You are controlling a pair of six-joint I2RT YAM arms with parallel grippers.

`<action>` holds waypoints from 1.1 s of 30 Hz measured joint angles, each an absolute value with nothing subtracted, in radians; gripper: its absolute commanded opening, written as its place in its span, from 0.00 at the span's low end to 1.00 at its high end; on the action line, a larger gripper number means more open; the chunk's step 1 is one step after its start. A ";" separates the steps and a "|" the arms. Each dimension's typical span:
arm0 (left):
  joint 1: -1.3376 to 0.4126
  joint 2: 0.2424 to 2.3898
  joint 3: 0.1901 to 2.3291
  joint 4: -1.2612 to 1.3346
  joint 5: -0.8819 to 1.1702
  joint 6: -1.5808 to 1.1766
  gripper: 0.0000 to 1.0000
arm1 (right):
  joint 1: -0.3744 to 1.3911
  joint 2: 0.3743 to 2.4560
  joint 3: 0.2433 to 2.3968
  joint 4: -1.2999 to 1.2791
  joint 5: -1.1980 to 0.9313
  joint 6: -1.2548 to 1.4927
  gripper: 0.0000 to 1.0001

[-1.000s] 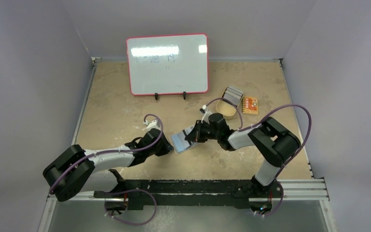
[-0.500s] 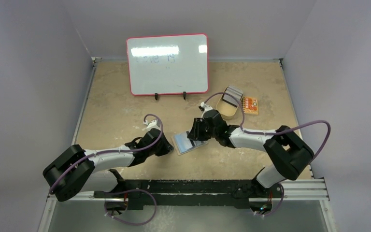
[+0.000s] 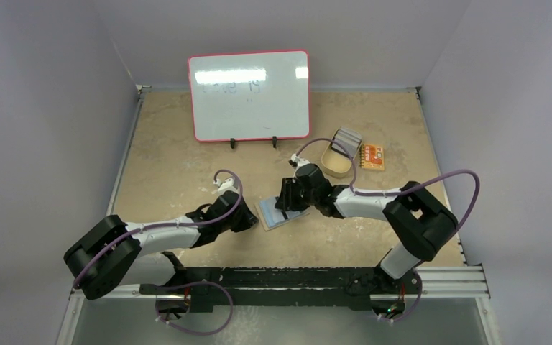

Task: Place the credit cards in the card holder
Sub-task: Insert the credit card into the card holder.

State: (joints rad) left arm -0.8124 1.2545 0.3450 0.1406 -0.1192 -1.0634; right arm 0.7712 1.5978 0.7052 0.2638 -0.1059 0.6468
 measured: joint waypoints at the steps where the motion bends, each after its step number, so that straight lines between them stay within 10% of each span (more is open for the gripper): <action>1: -0.812 1.254 0.345 0.140 -0.119 -1.063 0.00 | 0.776 1.604 0.706 0.269 -0.111 0.648 0.44; 23: -0.706 1.184 0.385 -0.063 -0.189 -1.036 0.00 | 0.823 1.642 0.680 0.458 -0.246 0.767 0.43; 33: -0.678 1.039 0.478 -0.240 -0.211 -0.974 0.37 | 0.800 1.526 0.762 0.287 -0.160 0.640 0.48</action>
